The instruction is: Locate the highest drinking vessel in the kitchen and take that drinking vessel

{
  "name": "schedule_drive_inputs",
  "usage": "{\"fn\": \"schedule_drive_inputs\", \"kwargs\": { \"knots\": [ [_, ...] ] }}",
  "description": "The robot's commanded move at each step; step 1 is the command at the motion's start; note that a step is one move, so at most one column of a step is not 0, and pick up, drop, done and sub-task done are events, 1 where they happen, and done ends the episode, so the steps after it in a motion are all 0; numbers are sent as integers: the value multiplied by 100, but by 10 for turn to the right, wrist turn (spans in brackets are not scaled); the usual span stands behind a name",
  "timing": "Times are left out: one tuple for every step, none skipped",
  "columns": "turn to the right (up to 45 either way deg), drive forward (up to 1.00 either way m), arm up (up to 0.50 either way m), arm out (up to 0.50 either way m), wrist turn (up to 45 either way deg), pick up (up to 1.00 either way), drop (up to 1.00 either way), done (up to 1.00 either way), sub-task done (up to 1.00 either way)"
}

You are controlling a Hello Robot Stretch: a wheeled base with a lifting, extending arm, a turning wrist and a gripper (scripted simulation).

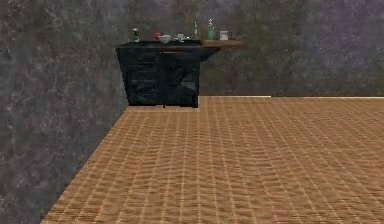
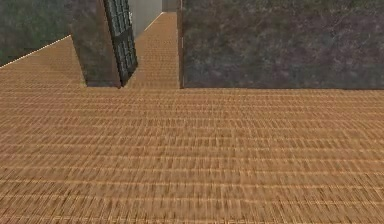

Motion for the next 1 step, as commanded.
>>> {"fn": "schedule_drive_inputs", "kwargs": {
  "knots": [
    [0, 100, 0, 0, 0, 0, 0, 0, 0]
  ]
}}
